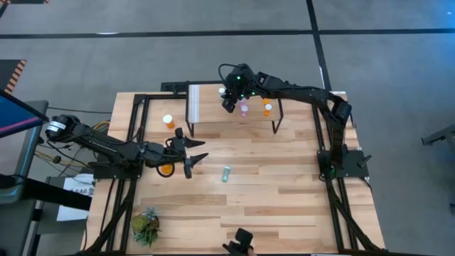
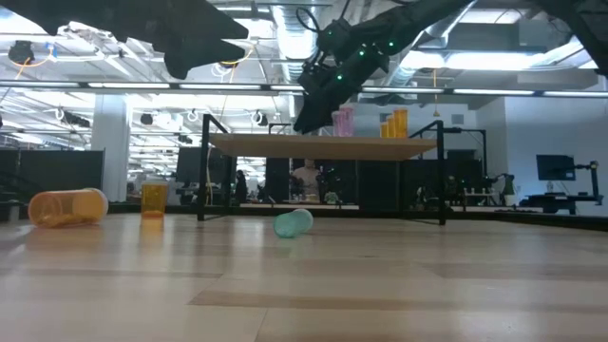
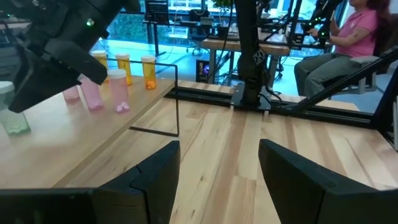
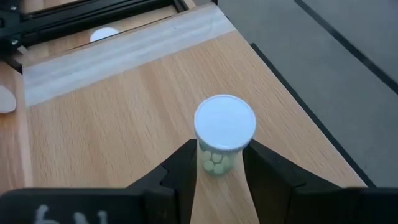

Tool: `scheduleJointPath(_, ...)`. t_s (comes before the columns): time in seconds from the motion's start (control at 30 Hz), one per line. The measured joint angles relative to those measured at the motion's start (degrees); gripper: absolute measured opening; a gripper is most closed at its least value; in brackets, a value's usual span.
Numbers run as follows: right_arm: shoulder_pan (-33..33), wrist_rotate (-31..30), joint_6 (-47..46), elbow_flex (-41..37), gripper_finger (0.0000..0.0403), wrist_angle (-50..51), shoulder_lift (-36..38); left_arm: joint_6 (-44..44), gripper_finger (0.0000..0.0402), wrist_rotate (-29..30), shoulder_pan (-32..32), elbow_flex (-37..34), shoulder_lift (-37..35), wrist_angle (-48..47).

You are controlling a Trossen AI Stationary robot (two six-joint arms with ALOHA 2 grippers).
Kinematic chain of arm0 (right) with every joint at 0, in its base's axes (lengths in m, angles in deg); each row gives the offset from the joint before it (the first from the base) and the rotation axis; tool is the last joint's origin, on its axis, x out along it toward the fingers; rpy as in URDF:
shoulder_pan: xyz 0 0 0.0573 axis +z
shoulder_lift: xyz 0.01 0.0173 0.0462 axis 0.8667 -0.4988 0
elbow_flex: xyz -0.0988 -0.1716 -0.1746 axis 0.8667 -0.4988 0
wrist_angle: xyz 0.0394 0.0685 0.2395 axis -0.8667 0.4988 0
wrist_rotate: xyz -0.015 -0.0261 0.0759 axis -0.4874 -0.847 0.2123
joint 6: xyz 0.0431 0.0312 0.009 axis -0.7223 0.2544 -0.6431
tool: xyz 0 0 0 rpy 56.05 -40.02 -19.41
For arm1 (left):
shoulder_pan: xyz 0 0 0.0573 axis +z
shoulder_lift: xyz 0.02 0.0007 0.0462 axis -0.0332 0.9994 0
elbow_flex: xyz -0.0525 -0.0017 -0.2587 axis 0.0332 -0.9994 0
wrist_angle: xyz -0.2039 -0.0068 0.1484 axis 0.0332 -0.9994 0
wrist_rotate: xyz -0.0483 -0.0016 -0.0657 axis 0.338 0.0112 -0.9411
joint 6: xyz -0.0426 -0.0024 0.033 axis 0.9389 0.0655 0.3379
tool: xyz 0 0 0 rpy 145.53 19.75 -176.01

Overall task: Pick and place medicine bottles onto shelf by color
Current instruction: Put the left blue pill bottle on the shelf, then adjust the middle pink pill bottle

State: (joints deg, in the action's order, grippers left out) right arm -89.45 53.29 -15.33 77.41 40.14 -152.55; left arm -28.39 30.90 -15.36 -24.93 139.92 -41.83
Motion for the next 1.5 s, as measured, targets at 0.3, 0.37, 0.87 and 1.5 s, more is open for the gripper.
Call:
scheduleJointPath(0.3, 0.1, 0.1, 0.5, 0.0, 0.0182, 0.7, 0.7, 0.2, 0.0206, -0.1, 0.0, 0.0, 0.0, 0.0)
scheduleJointPath(0.37, 0.1, 0.1, 0.5, 1.0, 0.0194, 1.5, 0.9, 0.2, 0.0206, -0.1, 0.0, 0.0, 0.0, 0.0)
scheduleJointPath(0.87, 1.4, -0.3, 1.6, 13.8, 0.0232, 21.9, 1.1, 0.5, 0.0206, -0.1, 0.0, 0.0, 0.0, -0.9)
scheduleJointPath(1.5, 3.2, -7.3, 5.7, 14.9, 0.0228, 36.8, 4.3, 1.2, 0.0206, -0.1, 0.0, 0.0, 0.0, -0.8)
